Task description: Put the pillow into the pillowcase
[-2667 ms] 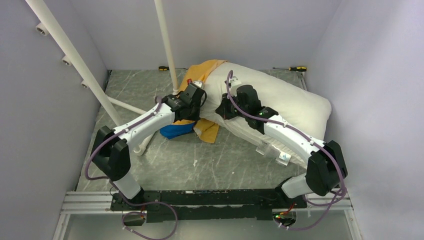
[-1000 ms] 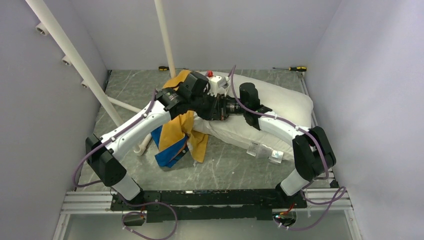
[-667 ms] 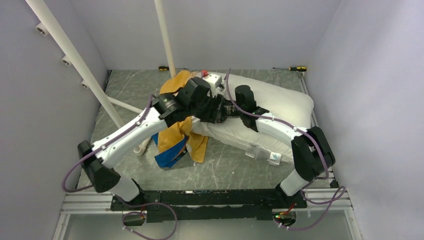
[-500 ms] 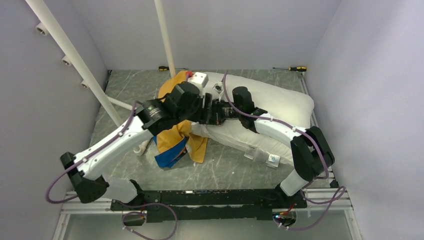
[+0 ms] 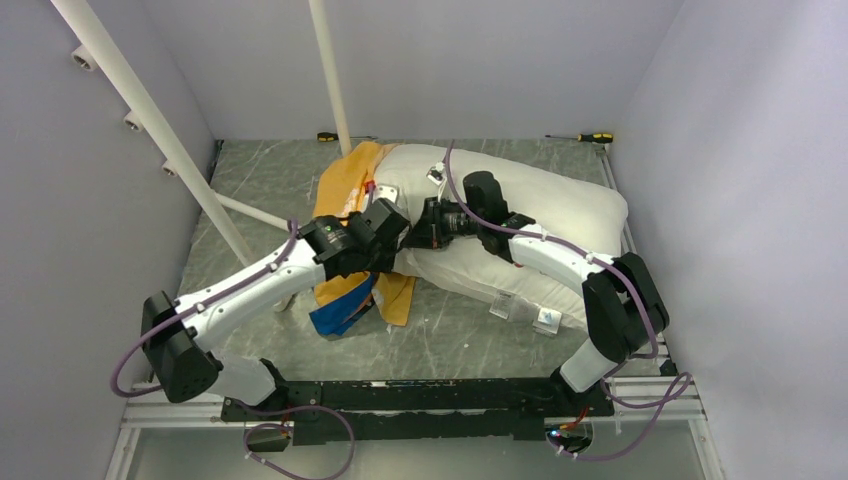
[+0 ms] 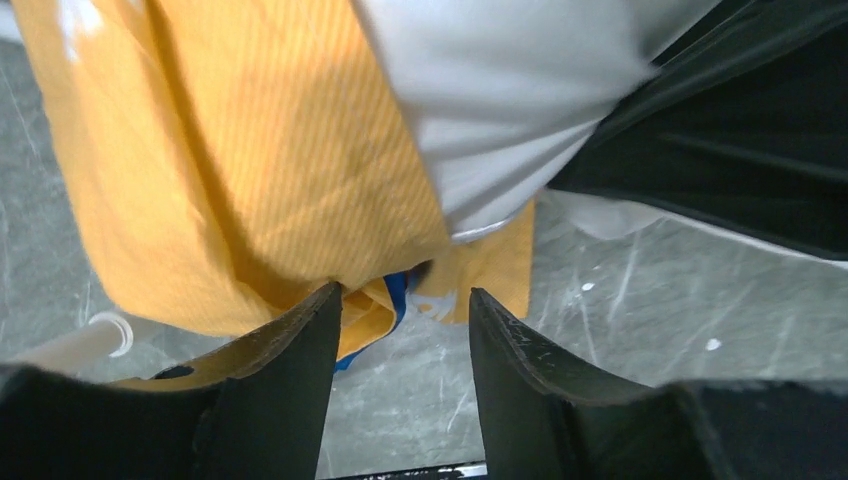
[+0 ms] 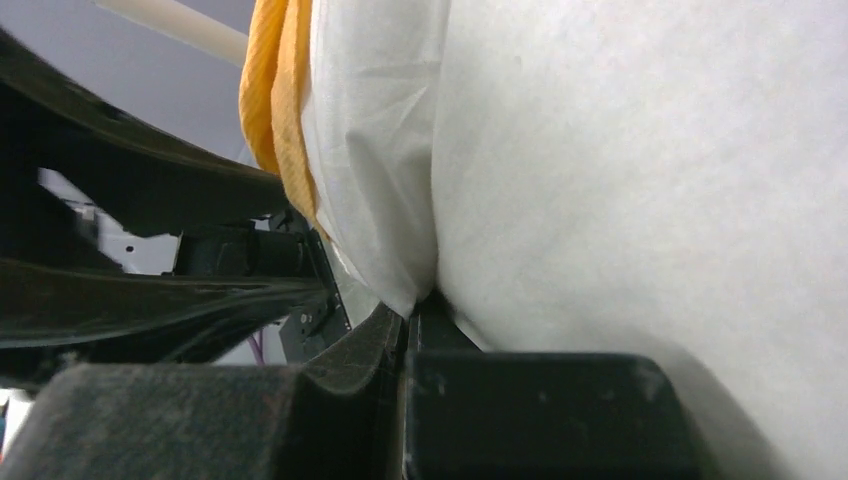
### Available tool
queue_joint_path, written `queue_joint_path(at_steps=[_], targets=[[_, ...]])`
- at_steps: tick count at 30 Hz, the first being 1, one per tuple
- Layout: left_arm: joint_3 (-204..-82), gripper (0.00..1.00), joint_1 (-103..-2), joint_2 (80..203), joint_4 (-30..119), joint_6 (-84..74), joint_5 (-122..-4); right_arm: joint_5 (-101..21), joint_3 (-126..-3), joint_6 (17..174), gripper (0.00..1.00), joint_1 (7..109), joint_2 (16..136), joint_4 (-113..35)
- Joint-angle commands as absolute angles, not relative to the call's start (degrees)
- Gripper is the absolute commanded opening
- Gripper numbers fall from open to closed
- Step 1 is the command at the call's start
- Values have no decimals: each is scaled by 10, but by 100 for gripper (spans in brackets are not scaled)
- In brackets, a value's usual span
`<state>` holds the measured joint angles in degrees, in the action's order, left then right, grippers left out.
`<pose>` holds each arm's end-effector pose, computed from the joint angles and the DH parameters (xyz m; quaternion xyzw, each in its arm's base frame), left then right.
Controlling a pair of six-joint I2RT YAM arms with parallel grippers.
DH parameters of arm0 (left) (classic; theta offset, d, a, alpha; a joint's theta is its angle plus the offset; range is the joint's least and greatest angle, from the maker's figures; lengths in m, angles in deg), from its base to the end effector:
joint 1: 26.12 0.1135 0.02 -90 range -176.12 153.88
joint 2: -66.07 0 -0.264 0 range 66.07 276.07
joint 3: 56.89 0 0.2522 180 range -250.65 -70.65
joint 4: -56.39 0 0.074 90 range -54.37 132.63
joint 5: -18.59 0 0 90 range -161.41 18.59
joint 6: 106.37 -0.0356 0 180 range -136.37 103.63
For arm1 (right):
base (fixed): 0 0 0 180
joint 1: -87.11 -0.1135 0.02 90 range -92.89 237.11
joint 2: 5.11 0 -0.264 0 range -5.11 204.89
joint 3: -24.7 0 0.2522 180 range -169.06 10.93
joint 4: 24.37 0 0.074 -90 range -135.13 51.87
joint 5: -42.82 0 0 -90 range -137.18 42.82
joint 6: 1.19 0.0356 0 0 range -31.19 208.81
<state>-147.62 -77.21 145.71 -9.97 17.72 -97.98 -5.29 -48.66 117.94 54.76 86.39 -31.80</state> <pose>0.1885 -0.2081 0.3347 0.0695 0.9288 -0.0351 0.3623 0.2891 0.2112 0.2555 -0.2127 0.7845 0.5144 0.2733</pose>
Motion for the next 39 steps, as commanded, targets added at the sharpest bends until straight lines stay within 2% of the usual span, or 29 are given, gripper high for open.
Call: queue_joint_path(at_steps=[1, 6, 9, 10, 12, 15, 16, 18, 24, 26, 27, 29, 34, 39], targets=[[-1439, 58, -773, 1466, -83, 222, -992, -73, -516, 1175, 0, 555, 859, -313], [-1420, 67, -773, 1477, -44, 247, -1033, -63, -515, 1179, 0, 555, 863, -312], [-1426, 65, -770, 1482, -16, 241, -1057, -59, -513, 1180, 0, 555, 864, -311], [-1432, 62, -768, 1485, -15, 240, -1068, -58, -512, 1182, 0, 555, 865, -310], [-1443, 45, -760, 1489, -16, 238, -1087, -52, -512, 1184, 0, 555, 866, -309], [-1447, 8, -737, 1484, 12, 204, -1071, -48, -507, 1186, 0, 555, 862, -312], [-1446, 0, -733, 1477, 25, 189, -1055, -48, -507, 1185, 0, 555, 859, -315], [-1444, 0, -731, 1457, 54, 158, -1019, -45, -513, 1184, 8, 555, 851, -328], [-1454, 0, -730, 1400, 49, 121, -892, -53, -541, 1167, 61, 555, 784, -388], [-1461, 0, -730, 1391, 18, 127, -878, -61, -549, 1161, 75, 555, 750, -411], [-1462, 0, -730, 1387, 9, 127, -869, -62, -552, 1160, 79, 555, 737, -417], [-1459, 0, -729, 1378, -5, 127, -854, -51, -553, 1167, 81, 555, 717, -413], [-1432, 0, -728, 1350, 11, 137, -829, -40, -540, 1189, 73, 554, 702, -358], [-1421, 0, -723, 1337, 27, 138, -809, -47, -558, 1195, 69, 549, 770, -335]])
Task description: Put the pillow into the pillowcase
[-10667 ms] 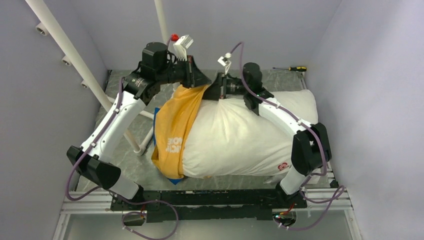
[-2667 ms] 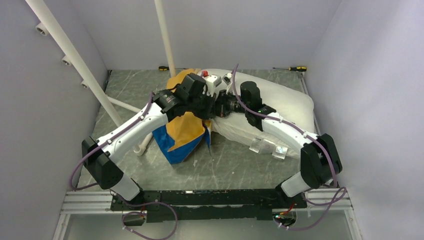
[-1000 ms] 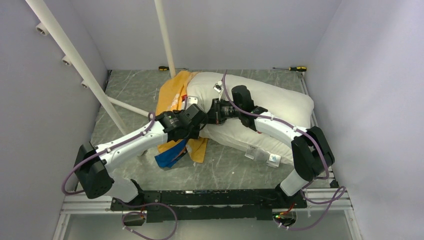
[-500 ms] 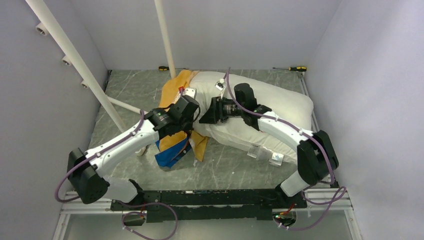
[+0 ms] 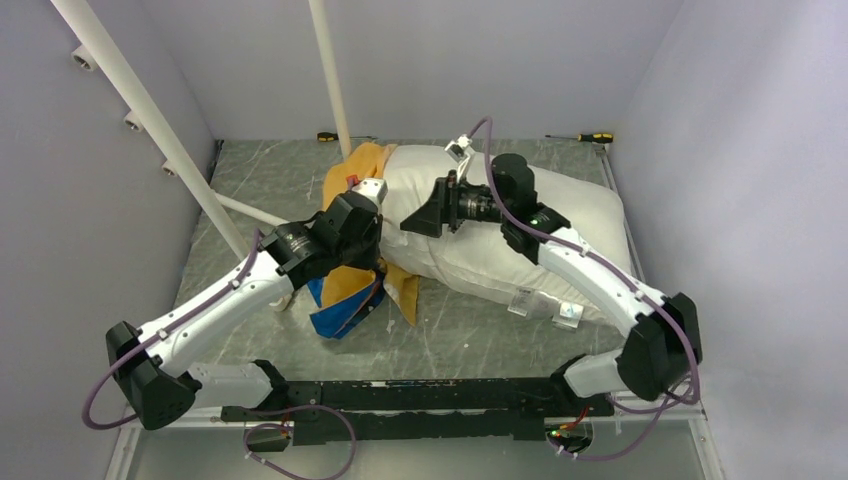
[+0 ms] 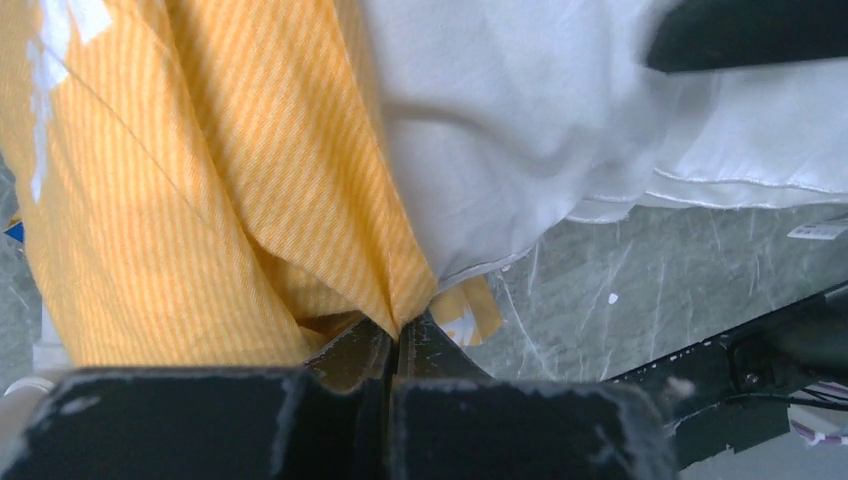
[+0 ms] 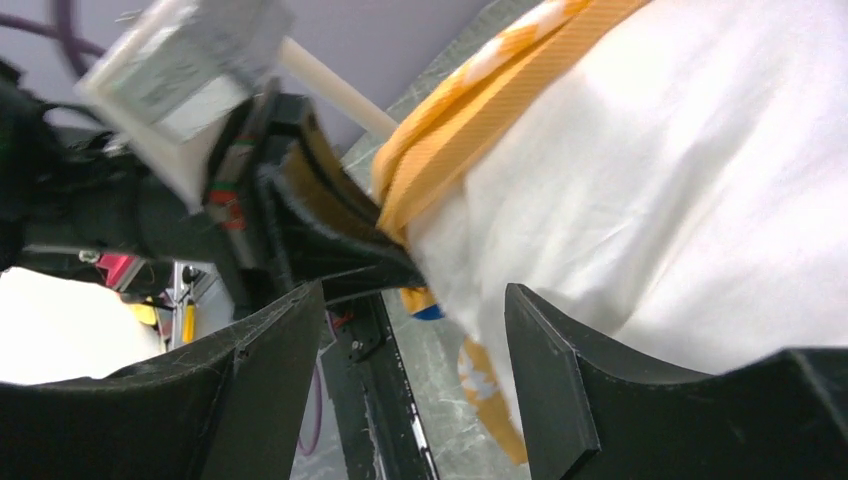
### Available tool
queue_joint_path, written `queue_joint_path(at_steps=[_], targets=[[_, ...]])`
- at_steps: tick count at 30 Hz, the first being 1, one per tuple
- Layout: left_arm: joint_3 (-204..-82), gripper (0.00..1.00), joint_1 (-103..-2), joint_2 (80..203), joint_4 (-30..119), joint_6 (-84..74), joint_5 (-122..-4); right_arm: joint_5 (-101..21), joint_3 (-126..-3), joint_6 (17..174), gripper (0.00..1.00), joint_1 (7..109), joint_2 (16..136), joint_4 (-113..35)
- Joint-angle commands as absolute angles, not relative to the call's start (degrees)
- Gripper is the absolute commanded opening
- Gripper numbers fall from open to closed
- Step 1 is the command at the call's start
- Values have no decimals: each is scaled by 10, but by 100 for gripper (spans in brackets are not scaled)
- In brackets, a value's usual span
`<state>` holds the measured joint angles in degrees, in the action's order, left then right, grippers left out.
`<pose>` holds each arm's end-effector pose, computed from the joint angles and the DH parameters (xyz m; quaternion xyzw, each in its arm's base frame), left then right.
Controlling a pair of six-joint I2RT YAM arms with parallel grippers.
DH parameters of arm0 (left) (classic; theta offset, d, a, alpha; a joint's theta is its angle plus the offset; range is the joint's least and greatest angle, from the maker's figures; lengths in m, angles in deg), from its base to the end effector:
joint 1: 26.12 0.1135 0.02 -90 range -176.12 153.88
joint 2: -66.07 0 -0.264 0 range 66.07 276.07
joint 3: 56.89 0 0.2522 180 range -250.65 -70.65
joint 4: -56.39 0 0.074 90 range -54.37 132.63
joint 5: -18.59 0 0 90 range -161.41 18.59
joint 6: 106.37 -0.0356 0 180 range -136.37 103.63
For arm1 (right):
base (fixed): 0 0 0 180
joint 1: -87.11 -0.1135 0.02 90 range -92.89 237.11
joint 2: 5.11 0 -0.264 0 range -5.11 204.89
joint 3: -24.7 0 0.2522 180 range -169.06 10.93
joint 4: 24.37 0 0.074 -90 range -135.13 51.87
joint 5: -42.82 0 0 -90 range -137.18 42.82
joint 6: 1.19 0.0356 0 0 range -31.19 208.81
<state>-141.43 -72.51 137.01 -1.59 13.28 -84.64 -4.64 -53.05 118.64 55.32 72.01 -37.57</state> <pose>0.1829 -0.1802 0.3463 0.0891 0.9124 -0.1535 0.3688 0.2518 0.1844 0.3518 -0.2393 0.7231 0.5416 0.3556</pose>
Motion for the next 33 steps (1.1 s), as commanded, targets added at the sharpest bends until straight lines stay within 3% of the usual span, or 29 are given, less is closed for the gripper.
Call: queue_joint_path(at_steps=[1, 4, 5, 9, 14, 21, 28, 33], targets=[[-1422, 0, -723, 1338, 26, 137, -806, -60, -566, 1190, 69, 546, 788, -344], [-1426, 0, -723, 1339, 27, 127, -791, -87, -584, 1180, 69, 538, 841, -355], [-1427, 0, -723, 1338, 31, 124, -785, -82, -589, 1180, 64, 534, 866, -355], [-1438, 0, -723, 1330, 63, 115, -753, -38, -586, 1197, 37, 515, 911, -321], [-1467, 0, -723, 1352, 107, 104, -691, 36, -519, 1292, 0, 485, 923, -130], [-1542, 0, -724, 1420, 185, 94, -527, 37, -477, 1353, 0, 448, 981, -13], [-1565, 0, -725, 1446, 260, 125, -526, 14, -453, 1389, 0, 416, 1026, 44], [-1564, 0, -725, 1453, 327, 149, -464, 3, -430, 1391, 0, 410, 1047, 40]])
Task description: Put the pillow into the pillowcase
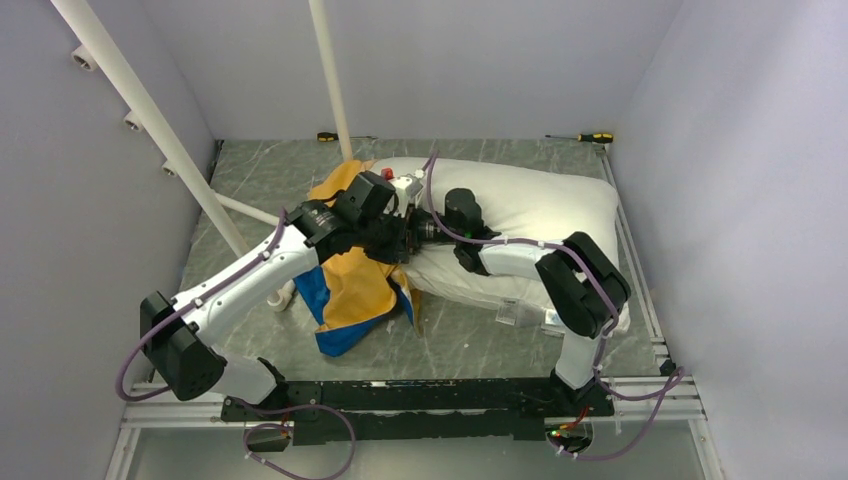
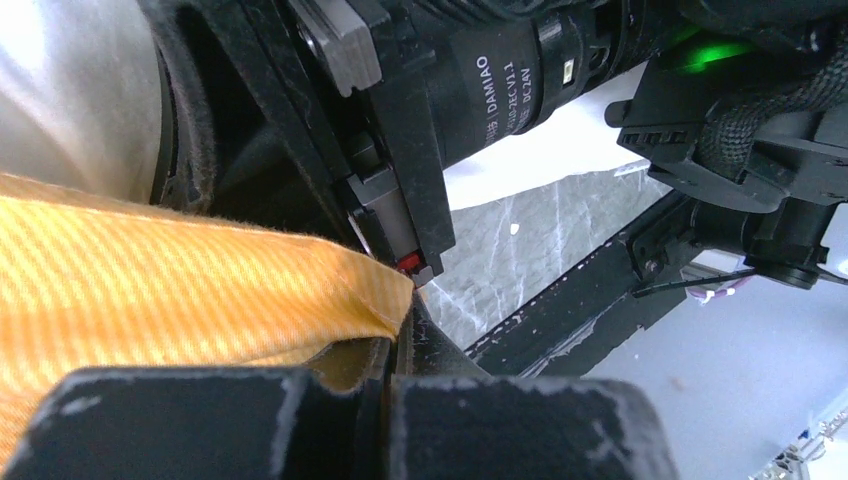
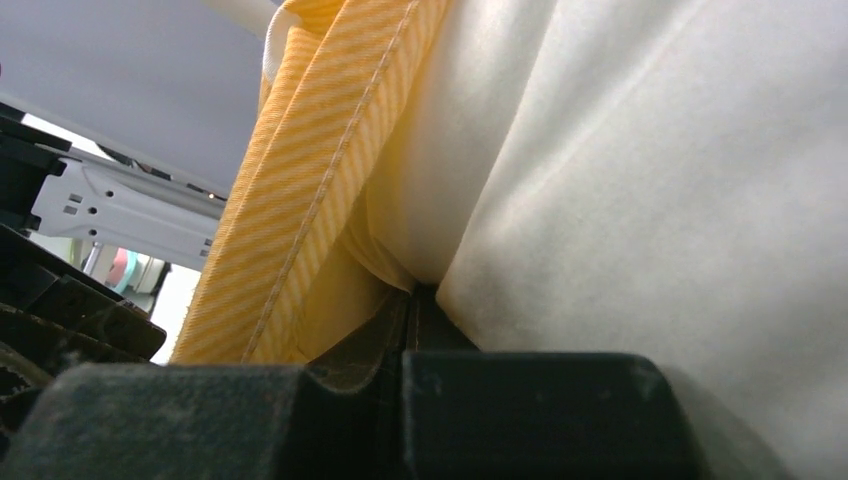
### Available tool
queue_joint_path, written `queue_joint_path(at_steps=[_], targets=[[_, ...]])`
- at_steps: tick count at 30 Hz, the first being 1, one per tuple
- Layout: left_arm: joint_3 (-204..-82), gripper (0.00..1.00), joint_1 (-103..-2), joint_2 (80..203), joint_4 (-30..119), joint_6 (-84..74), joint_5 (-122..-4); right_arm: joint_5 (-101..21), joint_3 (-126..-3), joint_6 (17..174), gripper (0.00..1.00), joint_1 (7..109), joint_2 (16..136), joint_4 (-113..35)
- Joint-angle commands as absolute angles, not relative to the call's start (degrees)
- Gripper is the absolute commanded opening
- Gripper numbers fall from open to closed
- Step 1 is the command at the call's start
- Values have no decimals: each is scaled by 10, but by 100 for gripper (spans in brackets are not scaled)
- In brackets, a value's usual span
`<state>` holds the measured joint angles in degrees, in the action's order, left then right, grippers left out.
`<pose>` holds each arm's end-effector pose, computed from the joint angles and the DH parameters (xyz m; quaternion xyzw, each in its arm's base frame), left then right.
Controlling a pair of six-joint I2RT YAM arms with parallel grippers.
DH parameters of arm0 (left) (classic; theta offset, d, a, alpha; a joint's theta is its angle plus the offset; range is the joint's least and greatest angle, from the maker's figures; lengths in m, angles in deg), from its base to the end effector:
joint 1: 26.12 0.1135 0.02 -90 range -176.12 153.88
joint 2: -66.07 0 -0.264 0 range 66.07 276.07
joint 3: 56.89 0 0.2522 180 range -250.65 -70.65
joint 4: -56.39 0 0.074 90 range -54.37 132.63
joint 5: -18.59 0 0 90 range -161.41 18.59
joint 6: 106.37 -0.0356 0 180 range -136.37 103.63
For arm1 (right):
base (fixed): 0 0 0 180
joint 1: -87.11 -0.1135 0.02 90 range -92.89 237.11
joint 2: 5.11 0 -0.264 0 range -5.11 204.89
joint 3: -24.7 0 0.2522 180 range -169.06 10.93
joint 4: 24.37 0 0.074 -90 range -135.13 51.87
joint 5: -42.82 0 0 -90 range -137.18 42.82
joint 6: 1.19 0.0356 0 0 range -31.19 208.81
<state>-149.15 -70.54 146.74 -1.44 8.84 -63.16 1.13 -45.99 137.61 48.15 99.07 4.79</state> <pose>0.2106 -0.2135 0.3458 0.1809 0.9081 -0.2670 0.2671 0.2884 0.2674 0.2229 -0.2198 0.6905 0.6463 0.2392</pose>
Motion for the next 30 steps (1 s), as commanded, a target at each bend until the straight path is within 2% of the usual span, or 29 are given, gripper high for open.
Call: queue_joint_path(at_steps=[1, 4, 7, 11, 15, 20, 25, 30], targets=[[-1556, 0, -725, 1449, 353, 158, -453, 10, -426, 1395, 0, 410, 1051, 42], [-1558, 0, -730, 1444, 390, 161, -390, 34, -411, 1401, 0, 411, 1039, 50], [-1600, 0, -761, 1448, 317, 99, -349, 68, -422, 1388, 0, 415, 1002, 15], [-1647, 0, -773, 1447, 197, 30, -321, 81, -480, 1327, 0, 422, 928, -102], [-1667, 0, -773, 1432, 179, -10, -305, 82, -572, 1279, 0, 432, 887, -215], [-1686, 0, -773, 1434, 190, -35, -378, 95, -626, 1278, 0, 436, 887, -249], [-1720, 0, -771, 1481, 245, -21, -406, 101, -565, 1277, 0, 437, 886, -224], [-1781, 0, -765, 1567, 260, 0, -434, 161, -478, 1331, 0, 431, 879, -91]])
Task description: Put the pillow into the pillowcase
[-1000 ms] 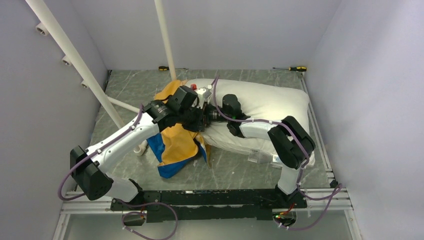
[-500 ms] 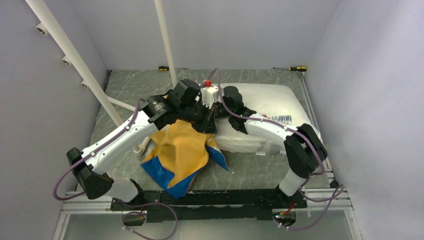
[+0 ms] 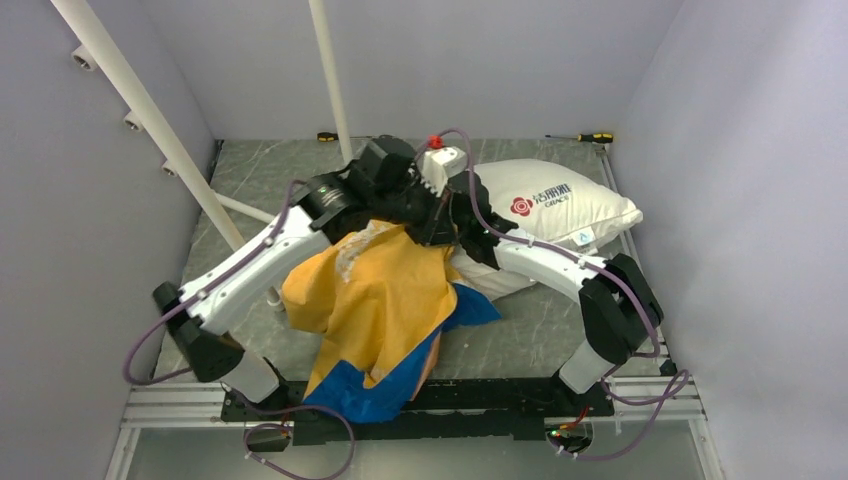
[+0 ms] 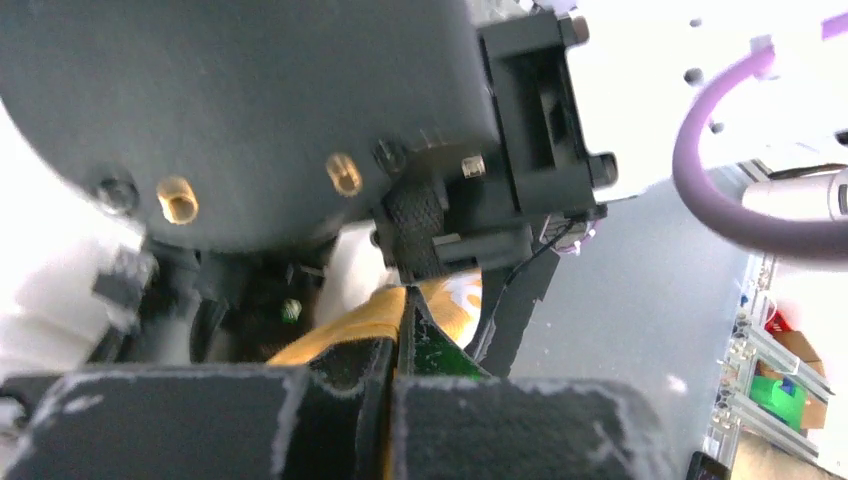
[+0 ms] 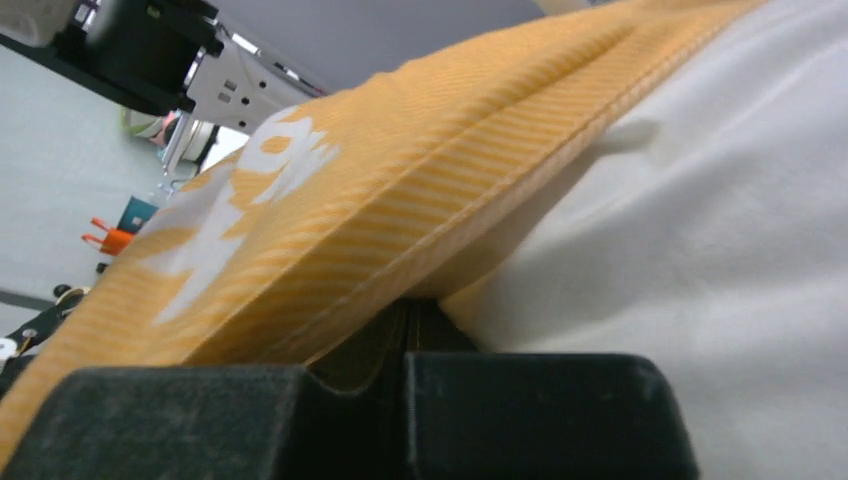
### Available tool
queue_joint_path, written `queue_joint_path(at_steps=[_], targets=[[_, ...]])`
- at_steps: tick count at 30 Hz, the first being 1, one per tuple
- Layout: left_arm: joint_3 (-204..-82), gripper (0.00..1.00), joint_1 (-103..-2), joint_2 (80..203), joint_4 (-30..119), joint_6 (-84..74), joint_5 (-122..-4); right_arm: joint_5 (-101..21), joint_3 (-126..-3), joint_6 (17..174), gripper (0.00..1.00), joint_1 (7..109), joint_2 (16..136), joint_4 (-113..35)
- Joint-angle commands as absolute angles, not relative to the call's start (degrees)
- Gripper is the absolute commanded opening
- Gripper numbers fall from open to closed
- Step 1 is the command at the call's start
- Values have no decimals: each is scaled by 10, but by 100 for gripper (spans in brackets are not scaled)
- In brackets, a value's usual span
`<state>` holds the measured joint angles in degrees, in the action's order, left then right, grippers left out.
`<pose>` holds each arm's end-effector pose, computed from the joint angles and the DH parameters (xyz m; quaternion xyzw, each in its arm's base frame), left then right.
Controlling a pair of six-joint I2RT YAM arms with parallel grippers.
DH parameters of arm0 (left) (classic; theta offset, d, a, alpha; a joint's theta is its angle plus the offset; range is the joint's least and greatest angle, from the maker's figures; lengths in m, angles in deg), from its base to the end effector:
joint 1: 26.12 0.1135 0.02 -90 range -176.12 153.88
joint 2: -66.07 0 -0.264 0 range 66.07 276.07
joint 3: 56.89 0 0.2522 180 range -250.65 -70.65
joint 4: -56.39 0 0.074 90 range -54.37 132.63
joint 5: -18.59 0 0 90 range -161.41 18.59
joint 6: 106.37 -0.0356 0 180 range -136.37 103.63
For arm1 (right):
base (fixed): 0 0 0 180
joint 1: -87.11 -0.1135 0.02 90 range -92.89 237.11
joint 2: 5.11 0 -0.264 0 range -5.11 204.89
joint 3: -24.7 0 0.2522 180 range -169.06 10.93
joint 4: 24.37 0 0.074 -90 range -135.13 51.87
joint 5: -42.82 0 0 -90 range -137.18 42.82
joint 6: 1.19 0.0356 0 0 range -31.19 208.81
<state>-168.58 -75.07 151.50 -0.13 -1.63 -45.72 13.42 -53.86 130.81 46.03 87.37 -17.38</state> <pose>0.1964 -0.2490 0.4348 0.3545 0.7755 -0.4200 0.3108 0.2563 0.2646 0.3055 -0.3293 0.6490 0.6623 0.1781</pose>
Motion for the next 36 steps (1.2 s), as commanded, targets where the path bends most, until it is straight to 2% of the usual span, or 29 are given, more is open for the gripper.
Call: queue_joint_path(at_steps=[1, 6, 7, 8, 10, 11, 13, 16, 22, 26, 33, 36], targets=[[-1789, 0, -760, 1585, 258, 7, -440, 170, -469, 1313, 0, 431, 874, -104], [-1834, 0, -716, 1650, 232, 83, -440, 197, -468, 1210, 0, 433, 860, -217], [-1842, 7, -709, 1656, 224, 91, -433, 193, -469, 1197, 0, 437, 859, -234], [-1850, 20, -705, 1656, 218, 88, -418, 185, -471, 1186, 0, 440, 859, -253], [-1853, 57, -704, 1642, 212, 72, -399, 164, -471, 1179, 0, 457, 862, -276], [-1847, 67, -704, 1628, 213, 66, -393, 156, -466, 1186, 0, 465, 864, -272], [-1820, 80, -702, 1587, 209, 54, -400, 142, -451, 1208, 0, 483, 864, -251], [-1775, 86, -685, 1517, 180, 51, -430, 123, -439, 1221, 0, 503, 861, -246], [-1658, 89, -628, 1378, 104, 59, -517, 107, -423, 1237, 0, 512, 847, -237], [-1583, 96, -596, 1303, 115, 58, -496, 79, -414, 1239, 0, 513, 841, -242], [-1617, 95, -591, 1285, 61, 15, -394, 67, -411, 1256, 0, 526, 844, -235], [-1646, 89, -591, 1305, -20, 7, -430, 69, -414, 1273, 0, 530, 845, -227]])
